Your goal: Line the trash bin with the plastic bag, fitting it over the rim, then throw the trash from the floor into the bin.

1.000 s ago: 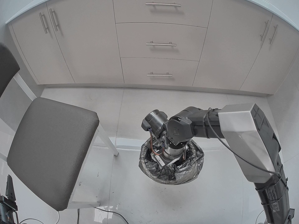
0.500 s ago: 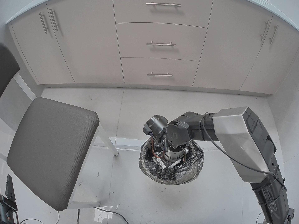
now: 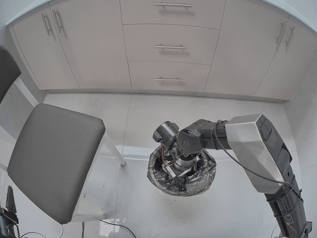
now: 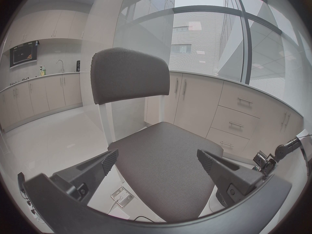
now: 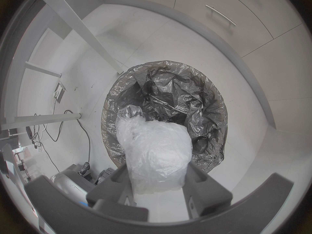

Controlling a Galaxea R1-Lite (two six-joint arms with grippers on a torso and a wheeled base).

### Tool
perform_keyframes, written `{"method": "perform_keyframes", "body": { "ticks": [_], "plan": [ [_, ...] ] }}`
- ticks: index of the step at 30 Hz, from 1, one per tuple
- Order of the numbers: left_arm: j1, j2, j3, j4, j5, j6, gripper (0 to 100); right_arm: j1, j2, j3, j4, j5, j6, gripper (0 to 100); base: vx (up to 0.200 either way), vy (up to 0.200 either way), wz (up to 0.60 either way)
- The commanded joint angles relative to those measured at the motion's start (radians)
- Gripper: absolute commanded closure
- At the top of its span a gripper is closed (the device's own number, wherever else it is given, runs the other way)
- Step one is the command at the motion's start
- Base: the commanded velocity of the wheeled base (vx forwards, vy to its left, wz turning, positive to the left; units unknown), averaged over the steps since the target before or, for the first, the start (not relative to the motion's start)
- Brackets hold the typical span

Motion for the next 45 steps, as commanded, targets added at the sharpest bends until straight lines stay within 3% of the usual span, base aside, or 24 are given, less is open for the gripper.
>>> {"method": "perform_keyframes", "body": {
  "ticks": [1,13,14,20,25,45],
  "plan": [
    [0.0,0.002,0.017,0.0,0.0,0.0,0,-0.001,0.005,0.0,0.0,0.0,0.0,100,0.0,0.0,0.0],
    [0.0,0.002,0.017,0.0,0.0,0.0,0,-0.001,0.008,0.0,0.0,0.0,0.002,100,0.0,0.0,0.0],
    [0.0,0.002,0.017,0.0,0.0,0.0,0,-0.001,0.008,0.0,-0.003,0.0,0.002,0,0.0,0.0,0.0],
    [0.0,0.002,0.017,0.0,0.0,0.0,0,0.0,0.007,0.0,-0.005,-0.003,0.008,0,0.0,0.0,0.0],
    [0.0,0.002,0.017,0.0,0.0,0.0,0,0.0,0.022,0.0,-0.037,-0.069,0.002,0,0.0,0.0,0.0],
    [0.0,0.002,0.017,0.0,0.0,-0.011,0,0.002,0.03,0.0,-0.068,-0.069,0.008,0,0.0,0.0,0.0]
  ]
}}
